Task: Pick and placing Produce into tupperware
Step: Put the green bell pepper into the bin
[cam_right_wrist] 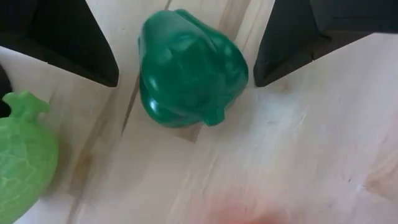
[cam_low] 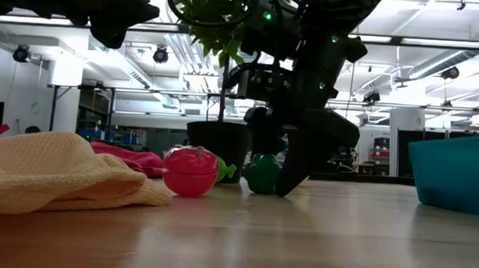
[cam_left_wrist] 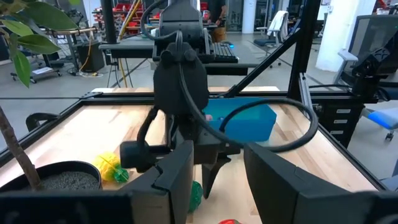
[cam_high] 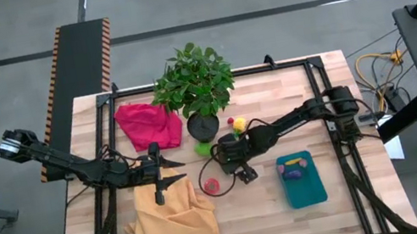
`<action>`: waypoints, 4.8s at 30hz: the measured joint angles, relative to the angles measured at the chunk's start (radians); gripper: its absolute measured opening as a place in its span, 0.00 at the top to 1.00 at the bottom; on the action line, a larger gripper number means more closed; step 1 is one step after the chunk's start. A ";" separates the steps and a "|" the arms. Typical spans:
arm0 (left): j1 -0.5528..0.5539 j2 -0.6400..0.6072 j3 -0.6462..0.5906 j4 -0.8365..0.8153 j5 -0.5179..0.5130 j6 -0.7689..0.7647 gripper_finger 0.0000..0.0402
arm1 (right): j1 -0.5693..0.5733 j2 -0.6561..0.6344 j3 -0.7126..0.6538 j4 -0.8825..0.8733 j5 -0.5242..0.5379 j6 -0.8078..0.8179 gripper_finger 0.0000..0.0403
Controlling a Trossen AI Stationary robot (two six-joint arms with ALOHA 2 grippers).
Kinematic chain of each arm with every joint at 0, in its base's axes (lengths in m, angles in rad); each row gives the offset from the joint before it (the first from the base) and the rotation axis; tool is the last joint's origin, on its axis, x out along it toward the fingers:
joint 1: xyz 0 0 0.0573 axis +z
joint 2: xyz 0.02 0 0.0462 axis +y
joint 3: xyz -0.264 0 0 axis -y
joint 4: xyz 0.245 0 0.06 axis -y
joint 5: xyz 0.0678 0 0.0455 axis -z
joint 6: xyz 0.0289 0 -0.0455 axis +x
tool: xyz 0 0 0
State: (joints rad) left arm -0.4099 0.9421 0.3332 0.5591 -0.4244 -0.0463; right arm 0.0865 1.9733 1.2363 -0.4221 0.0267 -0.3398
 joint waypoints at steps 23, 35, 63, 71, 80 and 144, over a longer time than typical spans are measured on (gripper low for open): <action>0.000 0.000 0.000 0.000 0.000 0.000 0.68 | 0.001 -0.002 -0.002 -0.006 -0.005 -0.001 0.35; 0.000 0.000 0.000 0.000 0.000 0.000 0.68 | -0.001 -0.001 0.013 -0.013 0.011 0.006 0.46; 0.000 0.000 0.000 -0.001 0.000 0.000 0.68 | 0.007 -0.250 0.064 -0.225 0.041 0.169 0.46; 0.000 0.000 0.000 -0.001 0.000 0.000 0.68 | 0.076 -0.515 -0.005 -0.311 0.044 0.286 0.46; 0.000 0.000 0.000 -0.001 0.000 0.000 0.68 | 0.184 -0.852 -0.210 -0.329 0.133 0.503 0.46; 0.000 0.000 0.000 0.000 0.000 0.000 0.68 | 0.419 -0.858 -0.754 -0.070 0.158 0.934 0.37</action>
State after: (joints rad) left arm -0.4101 0.9421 0.3332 0.5587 -0.4246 -0.0460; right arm 0.5057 1.1149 0.4819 -0.4924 0.1845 0.5945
